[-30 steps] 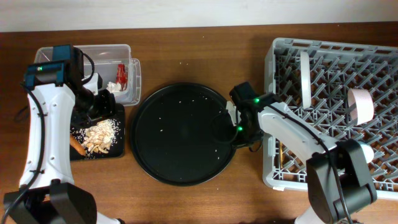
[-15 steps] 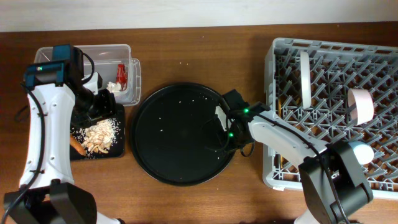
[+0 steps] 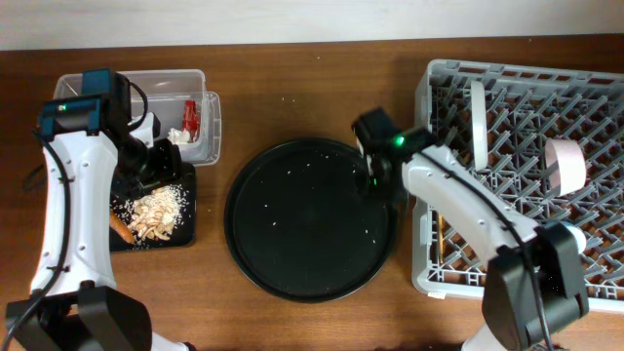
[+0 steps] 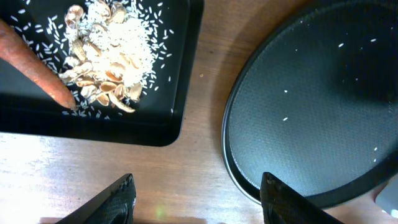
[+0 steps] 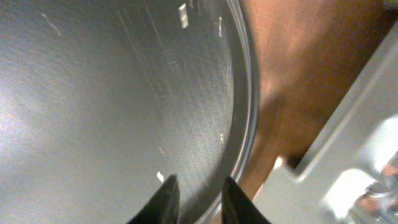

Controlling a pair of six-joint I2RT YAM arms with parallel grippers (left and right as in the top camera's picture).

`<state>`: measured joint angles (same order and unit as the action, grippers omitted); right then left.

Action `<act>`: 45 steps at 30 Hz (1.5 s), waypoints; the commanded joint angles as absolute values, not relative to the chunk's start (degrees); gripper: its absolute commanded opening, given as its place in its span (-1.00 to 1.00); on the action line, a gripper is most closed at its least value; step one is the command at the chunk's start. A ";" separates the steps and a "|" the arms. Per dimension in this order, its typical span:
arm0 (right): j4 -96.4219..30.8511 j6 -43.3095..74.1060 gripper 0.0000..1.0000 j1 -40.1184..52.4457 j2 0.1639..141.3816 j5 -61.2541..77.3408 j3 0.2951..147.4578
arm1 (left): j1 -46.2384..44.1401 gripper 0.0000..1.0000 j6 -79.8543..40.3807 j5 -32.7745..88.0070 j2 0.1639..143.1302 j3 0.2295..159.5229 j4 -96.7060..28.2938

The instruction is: Sort waste into correct bins and load items into the dishwasher rack

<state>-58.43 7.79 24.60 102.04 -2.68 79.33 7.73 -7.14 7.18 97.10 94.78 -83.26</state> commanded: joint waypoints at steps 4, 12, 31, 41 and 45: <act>-74.28 9.43 0.16 11.18 100.86 7.20 105.75 | -0.21 0.62 -1.23 11.60 95.98 94.52 -74.17; -92.49 2.72 0.81 -11.73 99.61 10.63 106.06 | -6.61 0.98 5.65 11.09 96.09 94.52 -83.77; -64.51 3.86 0.97 -3.66 32.97 6.85 56.03 | -6.61 0.98 -3.05 0.62 35.97 53.69 -52.60; -63.99 3.22 0.97 0.64 22.96 6.13 51.20 | -6.61 0.98 -3.05 0.62 35.97 53.69 -52.71; -37.91 3.42 0.97 4.71 7.38 5.98 29.41 | -6.61 0.98 -3.05 0.62 35.97 53.69 -52.73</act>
